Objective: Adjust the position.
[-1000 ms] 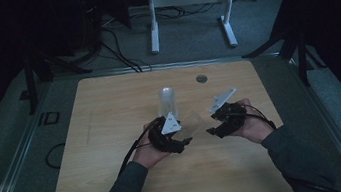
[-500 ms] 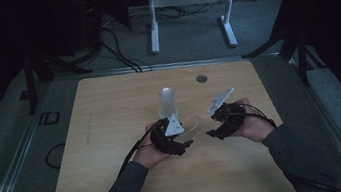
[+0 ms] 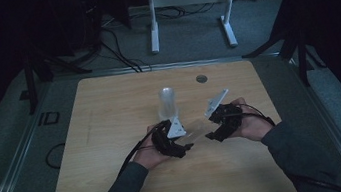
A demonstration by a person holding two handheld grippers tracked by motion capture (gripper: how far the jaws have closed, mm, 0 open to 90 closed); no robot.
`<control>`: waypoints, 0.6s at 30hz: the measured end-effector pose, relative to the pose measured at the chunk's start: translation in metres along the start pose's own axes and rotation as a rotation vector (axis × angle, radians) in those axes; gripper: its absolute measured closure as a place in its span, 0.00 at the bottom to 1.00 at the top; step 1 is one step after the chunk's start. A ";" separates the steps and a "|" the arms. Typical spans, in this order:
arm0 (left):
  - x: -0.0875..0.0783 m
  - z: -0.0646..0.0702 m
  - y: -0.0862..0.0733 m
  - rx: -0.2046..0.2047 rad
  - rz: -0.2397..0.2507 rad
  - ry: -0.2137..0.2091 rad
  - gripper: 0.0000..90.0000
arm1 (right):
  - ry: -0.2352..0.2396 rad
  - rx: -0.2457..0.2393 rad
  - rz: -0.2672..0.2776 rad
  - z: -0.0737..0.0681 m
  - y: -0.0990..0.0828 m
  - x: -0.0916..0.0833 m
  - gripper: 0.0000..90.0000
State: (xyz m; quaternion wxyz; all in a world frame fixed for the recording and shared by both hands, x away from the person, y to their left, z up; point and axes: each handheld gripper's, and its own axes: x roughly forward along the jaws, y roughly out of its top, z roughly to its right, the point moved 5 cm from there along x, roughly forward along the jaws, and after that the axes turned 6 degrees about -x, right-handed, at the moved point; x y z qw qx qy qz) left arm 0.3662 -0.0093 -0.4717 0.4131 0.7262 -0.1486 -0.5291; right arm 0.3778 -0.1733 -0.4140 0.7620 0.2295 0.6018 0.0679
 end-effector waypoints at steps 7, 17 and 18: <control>-0.001 0.002 0.001 0.014 -0.012 -0.017 0.34 | 0.014 -0.029 -0.010 -0.002 0.000 0.002 0.39; -0.003 0.005 0.003 0.032 -0.036 -0.066 0.34 | 0.024 -0.046 -0.033 -0.004 -0.001 0.003 0.39; -0.004 0.005 0.003 0.032 -0.036 -0.075 0.34 | 0.029 -0.052 -0.035 -0.005 -0.001 0.003 0.39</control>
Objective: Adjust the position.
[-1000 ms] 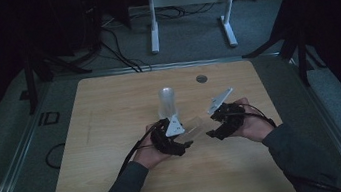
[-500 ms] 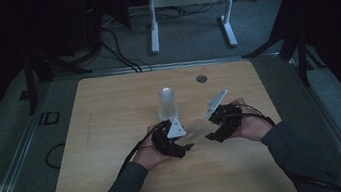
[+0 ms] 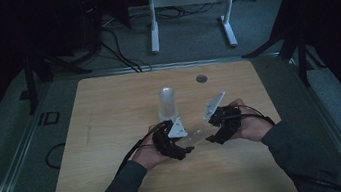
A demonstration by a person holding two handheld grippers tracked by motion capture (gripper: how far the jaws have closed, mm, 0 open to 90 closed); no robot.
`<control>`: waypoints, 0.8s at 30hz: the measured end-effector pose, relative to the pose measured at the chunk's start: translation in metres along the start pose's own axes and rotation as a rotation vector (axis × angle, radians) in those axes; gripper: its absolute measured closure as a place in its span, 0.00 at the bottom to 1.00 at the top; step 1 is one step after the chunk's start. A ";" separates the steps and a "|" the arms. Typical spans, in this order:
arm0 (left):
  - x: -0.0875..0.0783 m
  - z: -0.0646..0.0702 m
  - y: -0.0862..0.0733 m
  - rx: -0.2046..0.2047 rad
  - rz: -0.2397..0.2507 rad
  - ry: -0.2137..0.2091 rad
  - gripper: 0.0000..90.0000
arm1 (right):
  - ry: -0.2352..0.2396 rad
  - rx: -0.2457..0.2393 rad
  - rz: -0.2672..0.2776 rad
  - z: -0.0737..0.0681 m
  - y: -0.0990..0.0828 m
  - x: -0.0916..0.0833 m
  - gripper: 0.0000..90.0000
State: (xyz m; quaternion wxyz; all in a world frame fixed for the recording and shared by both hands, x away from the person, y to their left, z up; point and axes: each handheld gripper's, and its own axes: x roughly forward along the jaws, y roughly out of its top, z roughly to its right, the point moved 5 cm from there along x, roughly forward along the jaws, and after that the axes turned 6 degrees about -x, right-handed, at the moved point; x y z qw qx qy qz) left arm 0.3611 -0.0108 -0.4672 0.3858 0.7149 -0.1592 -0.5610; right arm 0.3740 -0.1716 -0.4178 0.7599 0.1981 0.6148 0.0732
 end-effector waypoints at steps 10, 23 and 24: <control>-0.004 -0.001 0.002 0.019 -0.030 -0.016 0.34 | 0.022 -0.028 -0.003 -0.005 0.003 0.003 0.40; -0.001 0.002 0.002 0.037 -0.045 -0.036 0.34 | 0.042 -0.046 -0.007 -0.007 0.005 0.004 0.39; -0.001 0.002 0.002 0.038 -0.045 -0.035 0.34 | 0.044 -0.046 -0.006 -0.007 0.005 0.004 0.39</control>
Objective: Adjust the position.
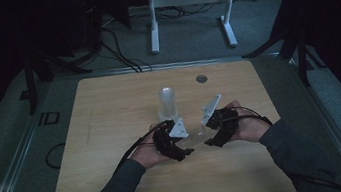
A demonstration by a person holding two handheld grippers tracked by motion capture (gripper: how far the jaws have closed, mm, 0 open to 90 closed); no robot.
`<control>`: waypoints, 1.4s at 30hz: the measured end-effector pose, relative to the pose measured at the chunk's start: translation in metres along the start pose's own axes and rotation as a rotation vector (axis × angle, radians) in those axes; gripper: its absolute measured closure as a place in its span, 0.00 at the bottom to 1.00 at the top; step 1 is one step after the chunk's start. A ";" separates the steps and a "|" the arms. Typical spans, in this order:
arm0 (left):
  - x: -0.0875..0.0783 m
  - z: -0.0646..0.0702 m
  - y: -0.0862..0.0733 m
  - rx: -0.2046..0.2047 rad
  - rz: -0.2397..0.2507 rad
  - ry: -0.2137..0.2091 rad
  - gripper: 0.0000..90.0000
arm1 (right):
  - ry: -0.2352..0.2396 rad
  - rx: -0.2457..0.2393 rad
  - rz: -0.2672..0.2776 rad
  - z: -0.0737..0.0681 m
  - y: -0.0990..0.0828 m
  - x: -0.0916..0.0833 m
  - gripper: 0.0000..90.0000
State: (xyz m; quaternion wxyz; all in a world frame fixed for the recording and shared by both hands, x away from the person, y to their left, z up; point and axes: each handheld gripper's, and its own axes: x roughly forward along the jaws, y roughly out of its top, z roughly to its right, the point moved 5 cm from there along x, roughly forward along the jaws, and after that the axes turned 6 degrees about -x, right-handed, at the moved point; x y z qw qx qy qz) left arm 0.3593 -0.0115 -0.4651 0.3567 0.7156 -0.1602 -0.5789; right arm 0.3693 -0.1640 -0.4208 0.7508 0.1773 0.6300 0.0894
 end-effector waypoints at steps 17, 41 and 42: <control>0.002 0.003 0.001 0.013 0.000 -0.016 0.34 | 0.037 -0.031 0.023 -0.003 0.008 0.003 0.36; 0.003 0.006 0.004 -0.006 0.015 -0.024 0.23 | 0.075 -0.027 0.053 -0.007 0.007 0.005 0.45; 0.003 0.005 0.004 -0.008 0.017 -0.023 0.23 | 0.074 -0.027 0.052 -0.007 0.006 0.005 0.45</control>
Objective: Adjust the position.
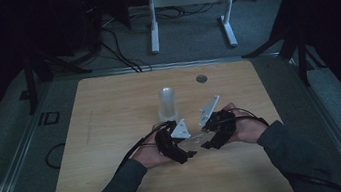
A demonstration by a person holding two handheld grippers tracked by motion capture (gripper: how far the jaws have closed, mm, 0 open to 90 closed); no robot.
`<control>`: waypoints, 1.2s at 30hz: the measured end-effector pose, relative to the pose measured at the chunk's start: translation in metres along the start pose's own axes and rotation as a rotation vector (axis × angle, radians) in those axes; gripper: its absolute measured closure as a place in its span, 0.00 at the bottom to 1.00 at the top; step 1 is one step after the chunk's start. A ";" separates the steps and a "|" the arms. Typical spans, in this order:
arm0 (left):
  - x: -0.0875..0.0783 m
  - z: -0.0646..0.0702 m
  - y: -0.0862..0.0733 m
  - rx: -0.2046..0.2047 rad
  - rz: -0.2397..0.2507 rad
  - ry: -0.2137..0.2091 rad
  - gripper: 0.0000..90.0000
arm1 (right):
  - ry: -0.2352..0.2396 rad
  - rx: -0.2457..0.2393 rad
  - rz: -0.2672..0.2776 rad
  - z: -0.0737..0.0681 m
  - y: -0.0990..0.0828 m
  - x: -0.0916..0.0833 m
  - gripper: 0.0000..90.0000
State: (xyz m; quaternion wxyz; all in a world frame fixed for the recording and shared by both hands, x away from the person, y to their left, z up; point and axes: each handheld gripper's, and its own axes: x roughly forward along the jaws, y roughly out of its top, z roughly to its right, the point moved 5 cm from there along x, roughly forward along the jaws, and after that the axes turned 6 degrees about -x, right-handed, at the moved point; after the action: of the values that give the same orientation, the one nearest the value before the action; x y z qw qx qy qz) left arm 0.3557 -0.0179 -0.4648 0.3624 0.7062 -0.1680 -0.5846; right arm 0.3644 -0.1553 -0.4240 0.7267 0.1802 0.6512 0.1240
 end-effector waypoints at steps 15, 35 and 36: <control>-0.008 -0.004 0.004 -0.026 0.048 0.024 0.16 | -0.015 0.029 0.025 0.002 -0.009 -0.002 0.46; -0.020 -0.011 0.006 -0.059 0.100 0.055 0.16 | -0.043 0.108 0.044 0.007 -0.032 -0.003 0.46; -0.020 -0.012 0.005 -0.058 0.099 0.056 0.17 | -0.044 0.110 0.045 0.007 -0.033 -0.003 0.46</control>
State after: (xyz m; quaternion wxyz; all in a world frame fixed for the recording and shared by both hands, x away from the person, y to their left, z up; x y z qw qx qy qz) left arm 0.3626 -0.0043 -0.4463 0.4157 0.7025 -0.1756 -0.5504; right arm 0.3690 -0.1875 -0.4346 0.7267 0.2372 0.6368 0.1004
